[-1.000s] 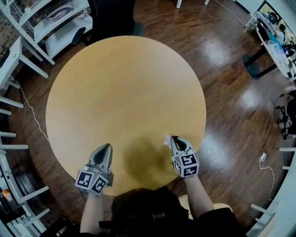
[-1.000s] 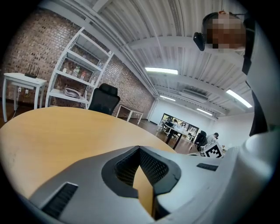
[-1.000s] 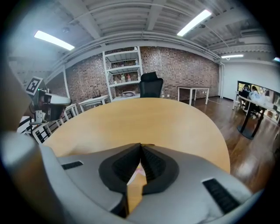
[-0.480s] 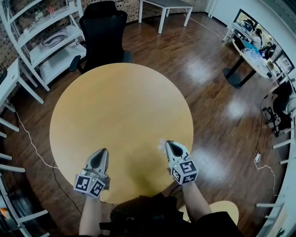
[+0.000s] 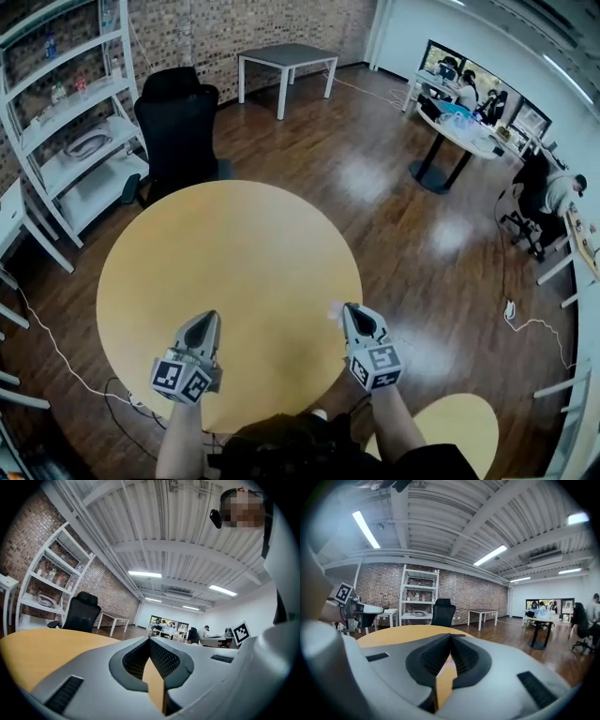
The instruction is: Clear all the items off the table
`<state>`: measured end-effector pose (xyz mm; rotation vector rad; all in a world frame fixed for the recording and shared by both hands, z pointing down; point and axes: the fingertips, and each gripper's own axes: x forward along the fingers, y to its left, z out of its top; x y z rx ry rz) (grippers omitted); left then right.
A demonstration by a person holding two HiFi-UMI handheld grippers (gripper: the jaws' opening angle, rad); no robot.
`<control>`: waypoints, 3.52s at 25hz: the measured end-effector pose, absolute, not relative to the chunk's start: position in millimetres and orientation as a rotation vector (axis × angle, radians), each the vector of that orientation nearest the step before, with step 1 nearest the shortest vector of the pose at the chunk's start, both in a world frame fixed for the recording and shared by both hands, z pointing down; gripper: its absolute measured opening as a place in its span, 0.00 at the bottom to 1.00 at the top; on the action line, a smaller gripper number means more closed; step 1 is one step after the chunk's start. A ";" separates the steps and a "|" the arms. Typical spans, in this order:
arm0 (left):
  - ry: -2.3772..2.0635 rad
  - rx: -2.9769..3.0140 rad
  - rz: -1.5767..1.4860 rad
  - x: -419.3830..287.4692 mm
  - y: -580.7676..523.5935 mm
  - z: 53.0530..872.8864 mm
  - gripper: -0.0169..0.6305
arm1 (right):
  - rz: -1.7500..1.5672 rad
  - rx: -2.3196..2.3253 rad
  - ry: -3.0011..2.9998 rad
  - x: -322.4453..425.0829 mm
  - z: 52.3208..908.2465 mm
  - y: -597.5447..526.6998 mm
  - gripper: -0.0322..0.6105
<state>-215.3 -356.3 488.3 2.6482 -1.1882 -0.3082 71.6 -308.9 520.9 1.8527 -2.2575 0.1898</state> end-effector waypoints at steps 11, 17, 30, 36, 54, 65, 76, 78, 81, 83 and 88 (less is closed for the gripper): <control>-0.560 2.892 -0.281 -8.1 -300.7 454.8 0.03 | 0.157 2.390 -1.768 238.1 496.6 -114.7 0.05; -0.068 2.951 -0.215 137.0 -166.0 454.7 0.03 | 0.204 2.644 -1.453 303.4 499.6 54.3 0.05; 0.652 2.935 -0.139 288.4 33.2 455.6 0.03 | 0.227 2.928 -0.947 342.2 512.5 270.4 0.05; 0.747 2.875 -0.121 312.3 51.8 460.7 0.03 | 0.214 2.882 -0.835 340.0 514.5 283.5 0.05; 0.626 2.804 0.387 278.1 50.4 581.2 0.03 | 0.627 2.696 -0.853 326.0 644.4 254.8 0.05; 0.468 2.772 0.516 266.4 31.1 628.7 0.03 | 0.790 2.556 -0.877 323.1 731.7 243.5 0.05; 0.437 2.768 0.459 264.3 15.2 613.3 0.03 | 0.887 2.573 -0.916 311.0 748.0 234.6 0.24; 0.439 2.768 0.437 264.7 12.7 607.4 0.03 | 0.872 2.573 -0.917 310.2 740.6 233.3 0.24; 0.446 2.770 0.404 264.7 6.8 598.9 0.03 | 0.827 2.575 -0.926 308.3 722.5 226.6 0.24; 0.450 2.766 0.383 264.5 3.8 594.6 0.03 | 0.769 2.567 -0.934 305.9 705.7 221.2 0.24; 0.483 2.763 0.326 267.0 2.2 571.7 0.03 | 0.664 2.708 -0.904 310.1 644.8 231.3 0.21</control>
